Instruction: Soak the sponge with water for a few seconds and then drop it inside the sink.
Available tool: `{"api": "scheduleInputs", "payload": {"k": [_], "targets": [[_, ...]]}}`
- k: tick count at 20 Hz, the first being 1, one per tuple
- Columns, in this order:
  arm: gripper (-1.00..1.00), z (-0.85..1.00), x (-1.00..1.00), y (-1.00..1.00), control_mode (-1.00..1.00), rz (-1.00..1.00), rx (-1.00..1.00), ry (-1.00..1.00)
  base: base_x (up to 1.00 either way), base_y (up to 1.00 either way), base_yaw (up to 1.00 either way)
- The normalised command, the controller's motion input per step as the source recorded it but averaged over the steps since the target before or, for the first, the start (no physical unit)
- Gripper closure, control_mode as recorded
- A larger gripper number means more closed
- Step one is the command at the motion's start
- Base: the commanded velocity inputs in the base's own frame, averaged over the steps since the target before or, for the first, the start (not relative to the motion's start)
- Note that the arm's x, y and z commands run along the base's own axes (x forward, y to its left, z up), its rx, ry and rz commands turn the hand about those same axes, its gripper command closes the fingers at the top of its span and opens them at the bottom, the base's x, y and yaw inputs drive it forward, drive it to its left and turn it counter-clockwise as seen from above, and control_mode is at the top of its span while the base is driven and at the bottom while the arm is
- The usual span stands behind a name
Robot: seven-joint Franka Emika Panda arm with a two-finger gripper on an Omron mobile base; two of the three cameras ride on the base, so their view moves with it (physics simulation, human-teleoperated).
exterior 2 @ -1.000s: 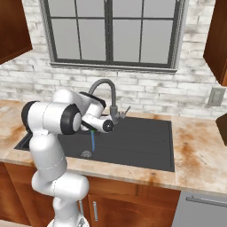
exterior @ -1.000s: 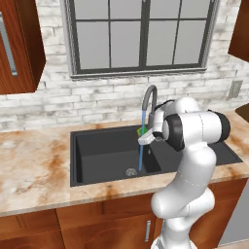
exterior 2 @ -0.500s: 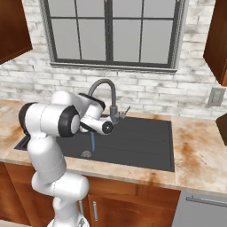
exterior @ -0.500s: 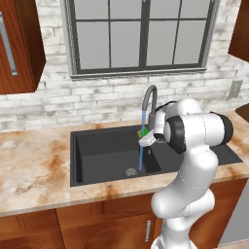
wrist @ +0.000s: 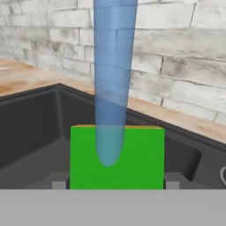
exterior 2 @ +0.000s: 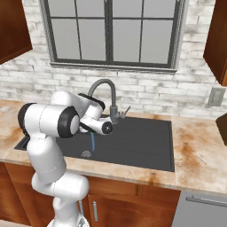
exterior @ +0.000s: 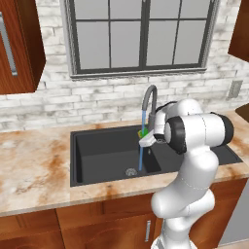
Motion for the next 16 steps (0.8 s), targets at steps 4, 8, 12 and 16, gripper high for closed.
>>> {"api": "scheduleInputs", "payload": {"k": [4,8,12,16], "targets": [[1.0,0.0,-0.4,0.0,-1.0,0.0,0.0,0.0,0.0,0.0,0.0],[1.0,0.0,-0.62,0.01,-1.0,0.0,0.0,0.0,0.0,0.0,0.0],[1.0,0.13,-0.34,0.1,-1.0,0.01,0.0,0.0,0.0,0.0,0.0],[1.0,0.2,-0.15,0.3,-1.0,0.04,0.0,0.0,0.0,0.0,0.0]]}}
